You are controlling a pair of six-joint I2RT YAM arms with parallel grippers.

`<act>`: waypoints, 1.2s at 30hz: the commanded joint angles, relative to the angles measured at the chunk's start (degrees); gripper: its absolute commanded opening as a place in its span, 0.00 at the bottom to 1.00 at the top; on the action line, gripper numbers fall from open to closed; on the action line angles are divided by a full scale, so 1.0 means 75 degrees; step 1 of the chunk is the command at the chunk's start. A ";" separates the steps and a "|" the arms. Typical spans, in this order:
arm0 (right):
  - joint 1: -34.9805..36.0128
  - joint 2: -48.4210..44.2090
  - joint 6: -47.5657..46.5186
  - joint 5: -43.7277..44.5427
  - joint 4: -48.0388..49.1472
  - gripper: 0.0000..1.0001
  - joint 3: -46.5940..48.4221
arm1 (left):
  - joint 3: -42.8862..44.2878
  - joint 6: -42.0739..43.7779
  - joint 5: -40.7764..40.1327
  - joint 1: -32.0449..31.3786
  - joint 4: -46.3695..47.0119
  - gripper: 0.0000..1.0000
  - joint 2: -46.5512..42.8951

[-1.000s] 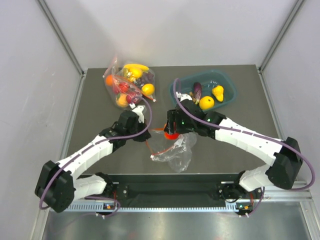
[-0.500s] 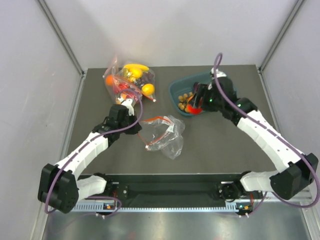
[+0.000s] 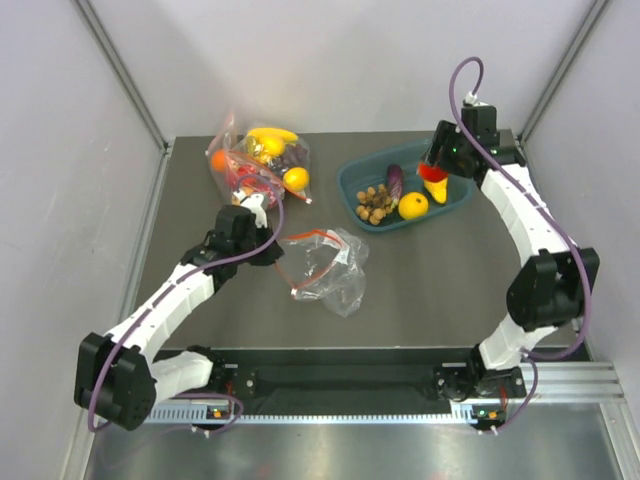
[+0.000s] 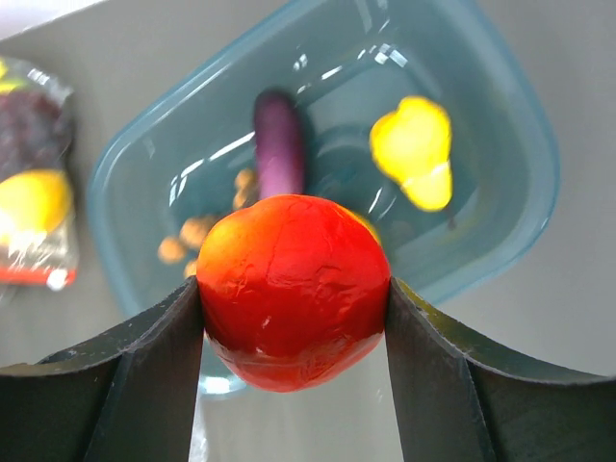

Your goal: Open the zip-top bag and remove the fake food

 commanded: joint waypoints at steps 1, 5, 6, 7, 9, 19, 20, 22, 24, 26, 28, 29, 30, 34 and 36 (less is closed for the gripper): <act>-0.0296 0.0591 -0.0252 -0.0131 0.0353 0.40 0.0888 | 0.0442 0.0074 0.0134 0.0056 -0.0088 0.06 -0.0137; -0.0472 0.1249 -0.0357 -0.0319 0.0411 0.77 0.1580 | 0.0560 0.0156 0.0146 0.0056 -0.0228 0.24 -0.0137; -0.0496 0.1366 -0.0415 -0.0563 0.0400 0.84 0.1721 | 0.0583 0.0157 0.0146 0.0056 -0.0240 0.30 -0.0137; -0.0507 0.1611 -0.0439 -0.0762 0.0388 0.99 0.1977 | 0.0618 0.0157 0.0158 0.0056 -0.0275 0.45 -0.0149; -0.0531 0.1823 -0.0521 -0.0939 0.0353 1.00 0.2213 | 0.0642 0.0168 0.0146 0.0056 -0.0310 0.61 -0.0161; -0.0554 0.1522 -0.0521 -0.1279 0.0318 1.00 0.1935 | 0.0841 0.0274 0.0228 0.0056 -0.0474 0.75 -0.0360; -0.0554 0.1392 -0.0521 -0.1303 0.0330 0.99 0.1794 | 0.0876 0.0193 0.0124 0.0045 -0.0590 0.77 -0.0348; -0.0554 0.0925 -0.0568 -0.1396 0.0365 1.00 0.1315 | 0.1051 0.0273 0.0076 0.0045 -0.0767 0.77 -0.0348; -0.0543 0.0572 -0.0603 -0.1432 0.0353 1.00 0.0974 | 0.1134 0.0321 0.0041 0.0056 -0.0872 0.77 -0.0395; -0.0496 -0.0013 -0.0627 -0.1526 0.0318 1.00 0.0423 | 0.1286 0.0367 -0.0030 0.0056 -0.0931 0.78 -0.0489; -0.0344 -0.0644 -0.0674 -0.1491 0.0225 1.00 -0.0126 | 0.1542 0.0344 -0.0251 0.0056 -0.1083 0.81 -0.0489; -0.0274 -0.0868 -0.0720 -0.1456 0.0155 1.00 -0.0280 | 0.1695 0.0321 -0.0357 0.0045 -0.1200 0.82 -0.0454; -0.0192 -0.1300 -0.0721 -0.1374 0.0073 1.00 -0.0549 | 0.2068 0.0309 -0.0497 0.0056 -0.1526 0.82 -0.0407; 0.0382 -0.2427 -0.0686 -0.0964 -0.0396 1.00 -0.1031 | 0.2972 0.0402 -0.1212 0.0056 -0.2231 0.83 -0.0184; 0.0558 -0.3035 -0.0499 -0.0800 -0.0525 1.00 -0.1253 | 0.3358 0.0461 -0.1480 0.0045 -0.2360 0.84 -0.0196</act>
